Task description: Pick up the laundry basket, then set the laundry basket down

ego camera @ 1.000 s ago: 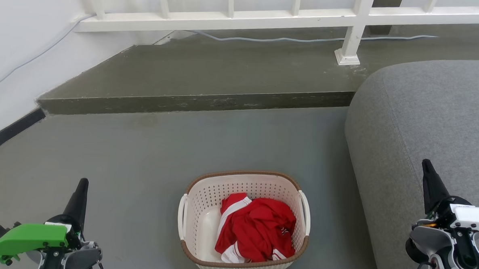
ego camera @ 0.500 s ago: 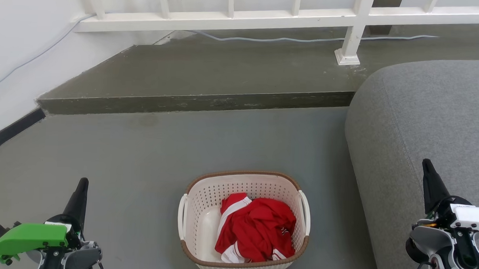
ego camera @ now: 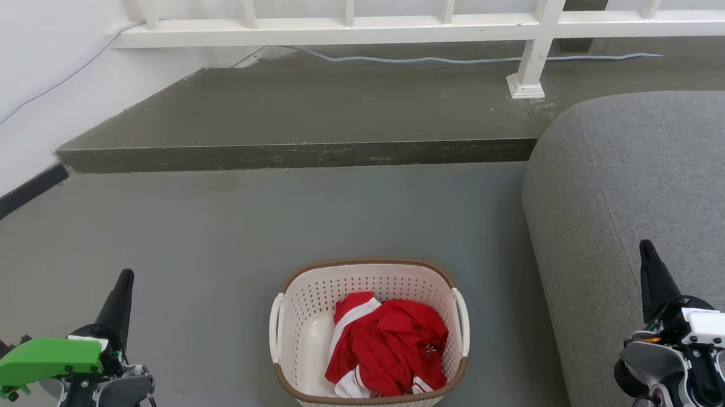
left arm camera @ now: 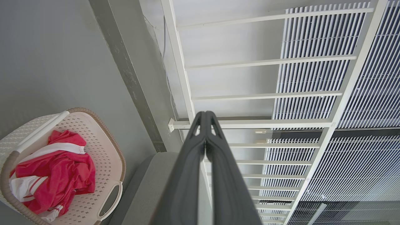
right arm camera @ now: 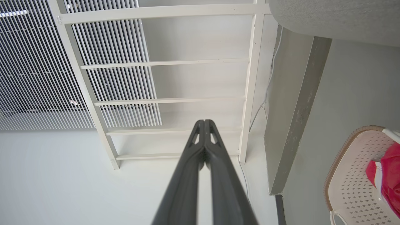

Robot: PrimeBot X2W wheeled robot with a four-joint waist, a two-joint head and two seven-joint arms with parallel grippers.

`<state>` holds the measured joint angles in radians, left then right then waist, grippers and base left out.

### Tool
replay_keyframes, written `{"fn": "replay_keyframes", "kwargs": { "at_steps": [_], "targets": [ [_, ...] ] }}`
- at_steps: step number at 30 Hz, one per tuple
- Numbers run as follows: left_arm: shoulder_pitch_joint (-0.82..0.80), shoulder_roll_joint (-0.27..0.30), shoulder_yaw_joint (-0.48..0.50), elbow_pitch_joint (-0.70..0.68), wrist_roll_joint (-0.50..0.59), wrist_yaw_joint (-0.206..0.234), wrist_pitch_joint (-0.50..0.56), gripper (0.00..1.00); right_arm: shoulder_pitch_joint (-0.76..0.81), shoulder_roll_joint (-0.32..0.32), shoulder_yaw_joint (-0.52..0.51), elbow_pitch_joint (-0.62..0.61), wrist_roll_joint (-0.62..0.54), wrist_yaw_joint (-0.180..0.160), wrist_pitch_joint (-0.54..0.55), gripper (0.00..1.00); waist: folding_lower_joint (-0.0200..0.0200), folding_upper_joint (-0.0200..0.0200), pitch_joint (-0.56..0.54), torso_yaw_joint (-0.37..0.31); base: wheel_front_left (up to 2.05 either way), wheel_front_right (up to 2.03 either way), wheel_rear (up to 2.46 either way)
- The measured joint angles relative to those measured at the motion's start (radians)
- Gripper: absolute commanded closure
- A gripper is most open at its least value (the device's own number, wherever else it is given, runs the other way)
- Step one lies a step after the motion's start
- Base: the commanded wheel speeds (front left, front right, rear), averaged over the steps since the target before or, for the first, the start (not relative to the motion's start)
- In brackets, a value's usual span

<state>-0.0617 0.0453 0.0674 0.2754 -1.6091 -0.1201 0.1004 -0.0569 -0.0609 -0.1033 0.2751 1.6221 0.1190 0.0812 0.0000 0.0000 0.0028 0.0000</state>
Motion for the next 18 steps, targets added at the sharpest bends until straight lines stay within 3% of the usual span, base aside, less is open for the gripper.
{"fn": "replay_keyframes", "kwargs": {
  "at_steps": [18],
  "targets": [
    [0.0,0.0,0.0,0.0,0.0,0.0,0.0,1.0,0.0,0.0,-0.002,0.0,0.0,0.0,0.0,1.0,0.0,0.0,0.0,0.0,0.0,0.0,0.0]
  ]
}}
